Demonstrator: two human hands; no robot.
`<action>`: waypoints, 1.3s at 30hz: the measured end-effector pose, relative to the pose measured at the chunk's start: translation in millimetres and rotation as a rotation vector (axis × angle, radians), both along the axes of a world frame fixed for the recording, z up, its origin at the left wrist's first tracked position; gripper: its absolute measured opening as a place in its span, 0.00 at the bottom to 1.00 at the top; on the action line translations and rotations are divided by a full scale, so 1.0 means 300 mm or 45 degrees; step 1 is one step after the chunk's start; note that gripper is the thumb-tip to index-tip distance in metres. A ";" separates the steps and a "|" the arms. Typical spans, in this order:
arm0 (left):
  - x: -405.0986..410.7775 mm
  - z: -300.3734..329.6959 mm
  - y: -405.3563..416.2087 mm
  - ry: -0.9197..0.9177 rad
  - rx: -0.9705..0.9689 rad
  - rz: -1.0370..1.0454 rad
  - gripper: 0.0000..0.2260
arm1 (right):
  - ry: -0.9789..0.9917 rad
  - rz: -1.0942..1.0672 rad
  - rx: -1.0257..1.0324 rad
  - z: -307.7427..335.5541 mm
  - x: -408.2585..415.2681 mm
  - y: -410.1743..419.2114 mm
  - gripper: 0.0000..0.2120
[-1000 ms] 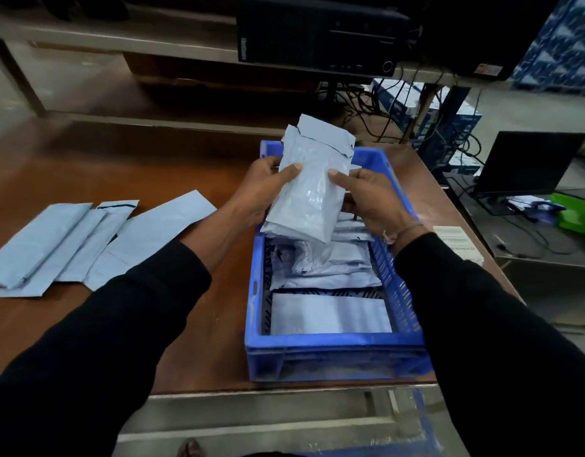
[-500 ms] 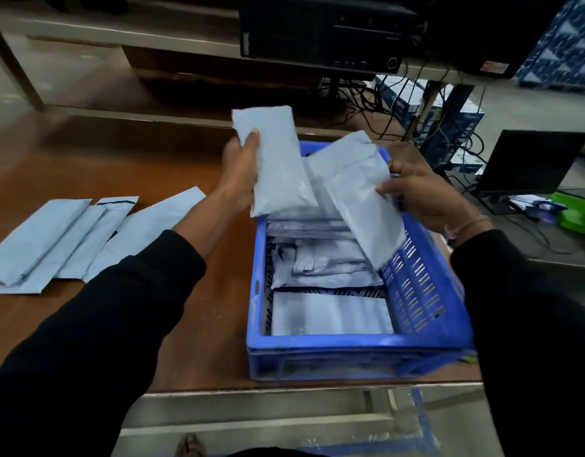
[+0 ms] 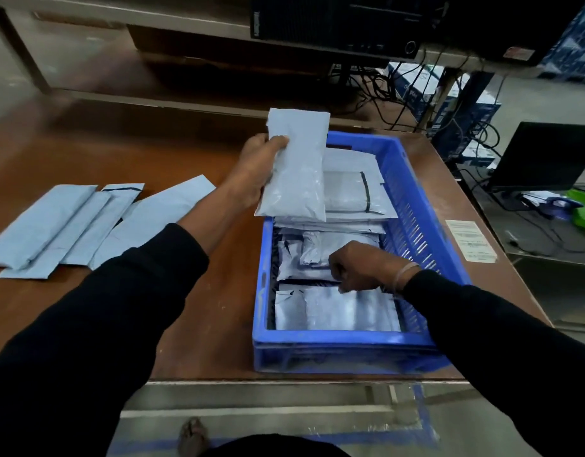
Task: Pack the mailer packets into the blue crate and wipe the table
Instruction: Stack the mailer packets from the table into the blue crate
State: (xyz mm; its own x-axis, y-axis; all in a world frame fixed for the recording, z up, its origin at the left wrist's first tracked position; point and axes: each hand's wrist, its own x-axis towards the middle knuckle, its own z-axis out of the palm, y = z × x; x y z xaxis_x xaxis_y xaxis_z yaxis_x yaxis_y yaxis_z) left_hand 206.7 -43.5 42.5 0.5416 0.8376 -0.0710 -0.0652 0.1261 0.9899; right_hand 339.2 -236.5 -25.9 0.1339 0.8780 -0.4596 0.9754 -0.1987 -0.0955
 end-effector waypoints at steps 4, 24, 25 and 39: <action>0.003 -0.007 -0.003 0.045 0.123 -0.114 0.12 | -0.060 -0.032 0.078 0.061 0.025 -0.006 0.08; 0.079 0.016 -0.129 0.737 0.654 -1.042 0.16 | -0.017 0.046 0.624 0.219 0.160 -0.120 0.63; 0.078 0.012 -0.138 0.728 0.632 -1.054 0.14 | -0.058 0.061 0.635 0.205 0.152 -0.116 0.60; 0.015 -0.040 -0.146 0.770 0.891 -0.880 0.12 | -0.296 0.226 -0.115 0.029 0.046 -0.181 0.47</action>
